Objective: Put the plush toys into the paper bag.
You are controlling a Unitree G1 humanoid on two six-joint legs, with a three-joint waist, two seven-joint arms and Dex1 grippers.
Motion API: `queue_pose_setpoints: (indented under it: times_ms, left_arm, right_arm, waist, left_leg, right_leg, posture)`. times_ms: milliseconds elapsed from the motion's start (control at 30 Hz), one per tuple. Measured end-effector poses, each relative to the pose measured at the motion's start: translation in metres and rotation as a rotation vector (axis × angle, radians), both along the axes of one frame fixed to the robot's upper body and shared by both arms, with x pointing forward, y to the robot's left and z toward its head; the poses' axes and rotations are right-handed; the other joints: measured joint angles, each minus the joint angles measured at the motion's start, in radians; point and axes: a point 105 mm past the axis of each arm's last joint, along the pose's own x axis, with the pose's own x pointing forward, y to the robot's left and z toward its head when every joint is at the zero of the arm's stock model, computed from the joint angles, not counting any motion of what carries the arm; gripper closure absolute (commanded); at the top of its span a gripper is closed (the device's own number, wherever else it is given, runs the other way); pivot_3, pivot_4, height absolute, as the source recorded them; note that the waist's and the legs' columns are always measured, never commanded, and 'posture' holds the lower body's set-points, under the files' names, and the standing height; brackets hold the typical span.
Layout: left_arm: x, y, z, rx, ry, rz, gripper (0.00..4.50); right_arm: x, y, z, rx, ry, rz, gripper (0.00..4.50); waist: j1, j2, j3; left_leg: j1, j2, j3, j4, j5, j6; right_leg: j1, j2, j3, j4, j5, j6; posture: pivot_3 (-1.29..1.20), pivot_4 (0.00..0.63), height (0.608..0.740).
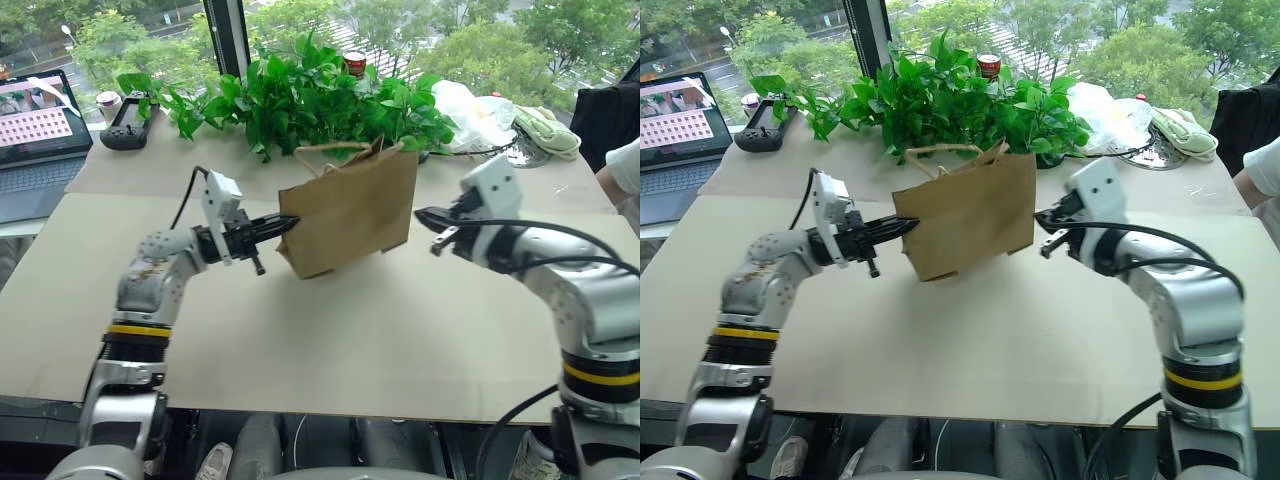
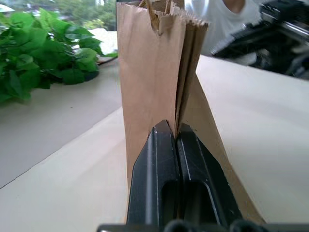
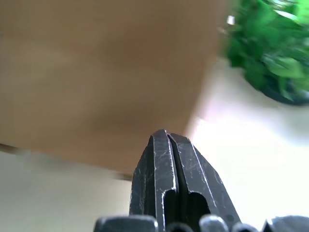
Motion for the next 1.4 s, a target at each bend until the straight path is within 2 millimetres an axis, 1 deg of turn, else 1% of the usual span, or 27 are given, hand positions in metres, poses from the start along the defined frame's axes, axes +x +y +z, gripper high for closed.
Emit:
queue_pose_setpoints:
  times_ms: [167,300,400,533,633,733,833,1000,1200,1267,1300,1333,1400]
  left_arm:
    - [-0.02,-0.004,0.005,0.057,-0.01,-0.16,4.43]
    - [-0.03,0.003,0.001,0.105,0.002,-0.232,4.43]
    - [-0.037,0.005,-0.002,0.123,0.017,-0.287,4.43]
    - [-0.043,0.007,-0.005,0.149,-0.011,-0.336,4.43]
    - [-0.044,0.008,-0.008,0.162,-0.029,-0.344,4.43]
    - [-0.047,0.009,-0.015,0.164,-0.023,-0.351,4.43]
    - [-0.049,0.009,-0.02,0.172,-0.019,-0.363,4.43]
    - [-0.049,0.01,-0.023,0.185,-0.029,-0.362,4.43]
    - [-0.048,0.012,-0.032,0.214,-0.035,-0.354,4.43]
    - [-0.047,0.013,-0.034,0.232,-0.042,-0.347,3.92]
    - [-0.046,0.013,-0.036,0.238,-0.043,-0.341,3.74]
    - [-0.045,0.014,-0.037,0.244,-0.042,-0.337,3.28]
    - [-0.045,0.015,-0.038,0.249,-0.039,-0.332,2.64]
  right_arm:
    - [-0.005,-0.012,0.009,0.013,-0.009,-0.007,4.5]
    - [-0.01,-0.022,0.015,0.053,0.009,-0.011,4.5]
    - [-0.016,-0.026,0.019,0.065,0.032,0.008,4.5]
    - [-0.027,-0.031,0.025,0.065,0.057,0.061,4.5]
    - [-0.041,-0.025,0.02,0.063,0.127,0.161,4.5]
    - [-0.058,-0.021,0.008,0.042,0.219,0.259,4.5]
    - [-0.068,-0.013,0.009,0.031,0.234,0.336,4.5]
    - [-0.075,-0.005,0.013,0.03,0.227,0.408,4.5]
    - [-0.074,-0.004,0.015,0.01,0.211,0.419,4.5]
    - [-0.074,-0.003,0.014,0.009,0.215,0.424,4.5]
    - [-0.074,-0.002,0.013,0.008,0.215,0.424,4.5]
    - [-0.074,-0.002,0.013,0.007,0.213,0.424,4.5]
    - [-0.073,-0.002,0.013,0.008,0.211,0.422,4.5]
  waist:
    - [-0.001,0.0,0.0]
    - [-0.002,0.0,0.0]
    - [-0.001,0.0,0.0]
    - [0.003,0.0,0.0]
    - [0.003,0.0,0.0]
    - [0.001,0.0,0.0]
    - [-0.002,0.0,0.0]
    - [-0.001,0.0,0.0]
    - [0.001,0.0,0.0]
    - [0.001,0.0,0.0]
    - [0.001,0.0,0.0]
    - [0.001,0.0,0.0]
    - [0.001,0.0,0.0]
  left_leg:
    - [0.0,0.0,0.0,0.0,0.0,0.0]
    - [0.0,0.0,0.0,0.0,0.0,0.0]
    - [0.0,0.0,0.0,0.0,0.0,0.0]
    - [0.0,0.0,0.0,0.0,0.0,0.0]
    - [0.0,0.0,0.0,0.0,0.0,0.0]
    - [0.001,0.0,-0.001,0.0,0.0,0.0]
    - [0.001,0.0,0.0,0.001,0.0,0.0]
    - [0.002,0.0,-0.001,0.001,0.0,0.001]
    - [0.002,0.0,-0.001,0.001,0.0,0.001]
    - [0.002,0.0,0.0,0.001,0.0,0.001]
    - [0.002,0.0,-0.001,0.001,0.0,0.001]
    - [0.002,0.0,-0.001,0.001,0.0,0.001]
    - [0.002,0.0,-0.001,0.001,0.0,0.001]
  right_leg:
    - [0.0,0.0,0.0,0.0,0.0,0.0]
    - [0.0,0.0,0.0,0.0,0.0,0.0]
    - [0.0,0.0,0.001,0.0,0.0,0.0]
    - [0.0,0.0,0.0,0.0,0.0,0.0]
    - [0.001,0.0,0.001,0.0,0.0,0.0]
    - [0.001,0.0,0.001,0.0,0.0,0.0]
    - [0.001,0.0,0.001,0.0,0.0,0.0]
    - [0.002,0.0,0.001,0.0,0.0,0.0]
    - [0.002,0.0,0.001,0.0,0.0,0.0]
    - [0.002,0.0,0.001,0.0,0.0,0.0]
    - [0.002,0.0,0.001,0.0,0.0,0.0]
    - [0.002,0.0,0.001,0.0,0.0,0.0]
    - [0.002,0.0,0.001,0.0,0.0,0.0]
  posture:
    - [0.0,0.15,0.713]
    - [0.0,0.15,0.713]
    - [0.0,0.15,0.713]
    - [0.0,0.15,0.713]
    - [0.0,0.15,0.713]
    - [0.0,0.15,0.713]
    - [0.0,0.15,0.713]
    - [0.0,0.15,0.713]
    - [0.0,0.15,0.713]
    - [0.0,0.15,0.713]
    - [0.0,0.15,0.713]
    - [0.0,0.15,0.713]
    - [0.0,0.15,0.713]
